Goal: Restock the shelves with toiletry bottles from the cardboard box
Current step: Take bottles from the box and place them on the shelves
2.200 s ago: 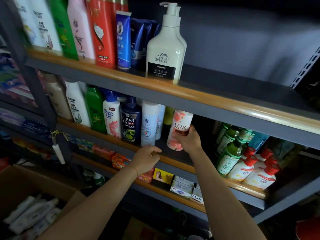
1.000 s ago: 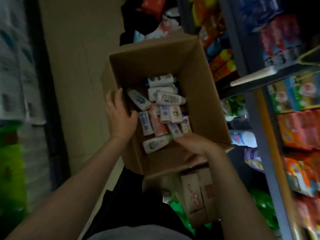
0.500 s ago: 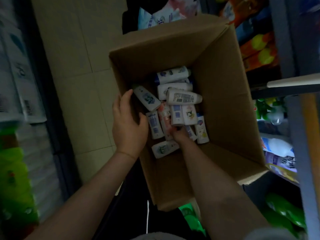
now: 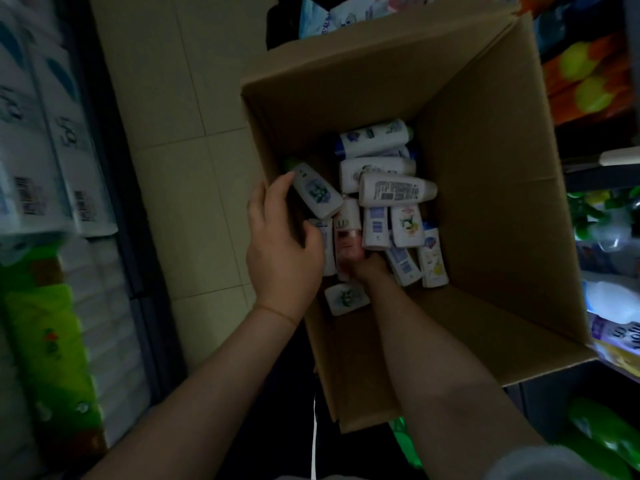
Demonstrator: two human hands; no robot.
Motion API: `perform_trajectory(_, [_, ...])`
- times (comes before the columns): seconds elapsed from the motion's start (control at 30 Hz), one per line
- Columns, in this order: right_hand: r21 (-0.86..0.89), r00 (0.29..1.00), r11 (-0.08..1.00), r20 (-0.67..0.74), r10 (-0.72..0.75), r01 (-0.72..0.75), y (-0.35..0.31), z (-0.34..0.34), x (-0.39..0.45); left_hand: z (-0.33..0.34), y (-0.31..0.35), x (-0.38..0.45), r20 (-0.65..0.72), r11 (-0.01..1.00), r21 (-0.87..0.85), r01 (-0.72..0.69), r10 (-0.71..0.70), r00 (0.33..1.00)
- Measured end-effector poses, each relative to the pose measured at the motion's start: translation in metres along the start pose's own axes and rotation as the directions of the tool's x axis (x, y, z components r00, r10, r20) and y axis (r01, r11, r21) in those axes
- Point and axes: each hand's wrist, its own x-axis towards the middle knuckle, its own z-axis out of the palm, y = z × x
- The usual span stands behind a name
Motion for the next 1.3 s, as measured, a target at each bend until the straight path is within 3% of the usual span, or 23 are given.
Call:
perform_trajectory(0.1, [0.173, 0.999, 0.985, 0.035, -0.01, 0.004, 0.003, 0.005, 0.004, 0.003, 0.0, 0.002, -0.005, 0.999, -0.029, 0.018, -0.018, 1.0])
perform_trajectory(0.23, [0.324, 0.977, 0.945, 0.21, -0.038, -0.033, -0.017, 0.001, -0.023, 0.002, 0.001, 0.001, 0.011, 1.0, -0.023, 0.001, 0.0, 1.0])
perform_trajectory(0.37, [0.518, 0.92, 0.824, 0.391, 0.011, -0.229, -0.038, -0.033, -0.084, -0.004, 0.003, 0.0, 0.063, 0.994, 0.109, -0.013, 0.006, 0.998])
perform_trajectory(0.43, [0.646, 0.896, 0.722, 0.436, -0.083, -0.248, -0.037, -0.057, -0.123, -0.006, 0.011, -0.009, 0.076, 0.941, 0.296, -0.165, 0.149, 0.986])
perform_trajectory(0.5, [0.703, 0.887, 0.69, 0.415, -0.201, -0.173, -0.028, -0.081, -0.169, -0.005, 0.026, -0.025, 0.144, 0.881, 0.348, -0.322, 0.289, 0.946])
perform_trajectory(0.57, [0.707, 0.89, 0.707, 0.307, -0.336, 0.023, -0.009, -0.101, -0.212, -0.006, 0.057, -0.049, 0.262, 0.949, 0.156, -0.274, 0.228, 0.938])
perform_trajectory(0.63, [0.64, 0.863, 0.693, 0.092, -0.497, 0.331, 0.017, -0.122, -0.252, -0.011, 0.095, -0.077, 0.39, 0.977, -0.208, 0.048, 0.038, 0.92])
perform_trajectory(0.7, [0.531, 0.789, 0.642, -0.088, -0.607, 0.553, 0.048, -0.146, -0.293, -0.017, 0.132, -0.104, 0.528, 0.815, -0.454, 0.359, -0.078, 0.846])
perform_trajectory(0.77, [0.479, 0.701, 0.559, -0.189, -0.687, 0.677, 0.083, -0.17, -0.332, -0.021, 0.163, -0.132, 0.554, 0.727, -0.542, 0.422, -0.068, 0.83])
perform_trajectory(0.9, [0.372, 0.602, 0.478, -0.392, -0.696, 0.796, 0.159, -0.214, -0.4, -0.02, 0.223, -0.205, 0.567, 0.595, -0.679, 0.43, 0.052, 0.822])
perform_trajectory(1.03, [0.173, 0.561, 0.578, -0.565, -0.605, 0.797, 0.241, -0.247, -0.446, 0.006, 0.272, -0.298, 0.64, 0.659, -0.66, 0.361, 0.241, 0.73])
perform_trajectory(1.17, [0.071, 0.437, 0.694, -0.821, -0.368, 0.717, 0.316, -0.279, -0.487, 0.026, 0.31, -0.398, 0.645, 0.699, -0.707, 0.109, 0.573, 0.506])
perform_trajectory(1.3, [0.09, 0.306, 0.665, -0.927, -0.216, 0.742, 0.386, -0.307, -0.52, 0.026, 0.342, -0.478, 0.555, 0.59, -0.798, -0.122, 0.799, 0.23])
